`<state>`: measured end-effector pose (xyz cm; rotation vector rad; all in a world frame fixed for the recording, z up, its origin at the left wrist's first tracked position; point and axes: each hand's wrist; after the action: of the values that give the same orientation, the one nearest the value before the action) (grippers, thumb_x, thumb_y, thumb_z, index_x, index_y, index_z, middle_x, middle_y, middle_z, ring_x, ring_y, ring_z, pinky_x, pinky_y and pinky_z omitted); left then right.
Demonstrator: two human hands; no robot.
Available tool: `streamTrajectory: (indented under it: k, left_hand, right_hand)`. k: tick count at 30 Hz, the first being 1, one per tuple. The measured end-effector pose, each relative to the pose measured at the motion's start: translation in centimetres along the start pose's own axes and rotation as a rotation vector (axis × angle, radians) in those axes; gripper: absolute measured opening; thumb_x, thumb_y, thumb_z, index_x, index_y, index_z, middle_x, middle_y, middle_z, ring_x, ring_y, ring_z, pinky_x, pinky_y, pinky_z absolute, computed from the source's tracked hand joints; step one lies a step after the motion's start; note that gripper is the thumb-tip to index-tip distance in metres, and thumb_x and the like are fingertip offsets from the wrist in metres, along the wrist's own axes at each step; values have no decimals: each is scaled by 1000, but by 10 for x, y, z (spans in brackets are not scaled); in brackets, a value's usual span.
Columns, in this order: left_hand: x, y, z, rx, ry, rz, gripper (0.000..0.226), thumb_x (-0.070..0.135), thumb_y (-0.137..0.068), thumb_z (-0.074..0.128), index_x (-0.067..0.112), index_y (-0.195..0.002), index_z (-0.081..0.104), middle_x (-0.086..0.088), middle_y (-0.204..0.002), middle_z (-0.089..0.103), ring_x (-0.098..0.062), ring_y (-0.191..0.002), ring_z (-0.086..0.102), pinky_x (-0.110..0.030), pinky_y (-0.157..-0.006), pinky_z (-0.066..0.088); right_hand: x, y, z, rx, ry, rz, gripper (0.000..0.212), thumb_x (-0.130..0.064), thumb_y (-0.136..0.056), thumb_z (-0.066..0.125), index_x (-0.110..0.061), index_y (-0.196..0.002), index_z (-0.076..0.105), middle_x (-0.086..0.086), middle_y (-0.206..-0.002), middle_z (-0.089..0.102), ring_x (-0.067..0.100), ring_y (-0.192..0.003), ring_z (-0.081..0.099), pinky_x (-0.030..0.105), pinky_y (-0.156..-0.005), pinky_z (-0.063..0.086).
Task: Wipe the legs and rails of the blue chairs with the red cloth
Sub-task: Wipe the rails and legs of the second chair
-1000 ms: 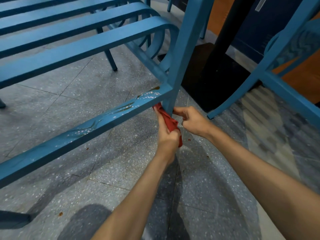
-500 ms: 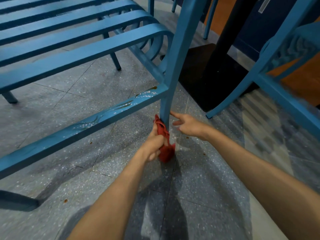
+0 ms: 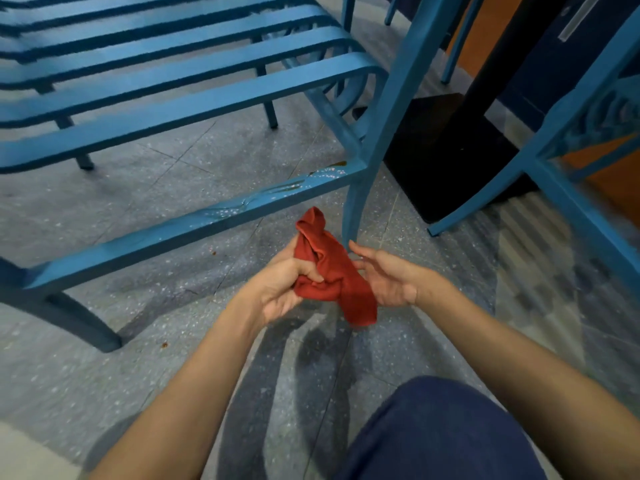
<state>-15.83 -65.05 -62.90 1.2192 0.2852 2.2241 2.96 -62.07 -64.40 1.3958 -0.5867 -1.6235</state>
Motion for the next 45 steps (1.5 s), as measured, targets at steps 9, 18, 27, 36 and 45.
streamTrajectory:
  k: [9,18,27,36,45]
  left_hand:
    - [36,44,53,-2,-556,163,95,-3,-71,63,25,-149,17,-8,-114,62,-13,-84,62,-23,-67,54]
    - [102,73,55,-22,-509,283,74,5,-83,60,32,-143,29,2,-133,54,-11,-115,56,-38,-96,47]
    - [133,96,-5,240,-1392,480,51,23,-89,58,17,-137,43,-5,-137,50,-19,-123,48,-33,-105,37]
    - [145,117,-60,378,-1731,235,62,31,-82,69,14,-137,43,-12,-136,50,-30,-119,50,-44,-99,42]
    - [135,119,-95,364,-1759,190,41,24,-84,67,17,-122,56,-14,-112,64,-34,-98,60,-48,-85,50]
  right_hand:
    - [-43,75,67,-66,113,-259,52,-44,-91,54,-12,-132,55,11,-111,67,25,-91,67,41,-67,60]
    - [-54,98,76,340,28,-775,43,-4,-87,61,-9,-129,55,2,-95,68,8,-73,66,21,-64,52]
    - [-82,86,93,1050,1211,-1101,47,-14,-89,49,-27,-134,55,-1,-136,56,23,-117,58,37,-98,50]
    - [-82,42,97,1025,1188,-948,31,-8,-95,44,-9,-122,60,9,-133,58,34,-115,57,42,-97,48]
    - [-75,46,85,922,1172,-966,37,-10,-96,44,-15,-129,60,4,-141,53,23,-132,48,31,-115,32]
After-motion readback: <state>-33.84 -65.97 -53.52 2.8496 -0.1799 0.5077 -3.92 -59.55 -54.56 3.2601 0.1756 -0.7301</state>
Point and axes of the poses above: each hand's wrist, its own y-axis away from the middle knuckle, its own z-axis out of the palm, x = y × z
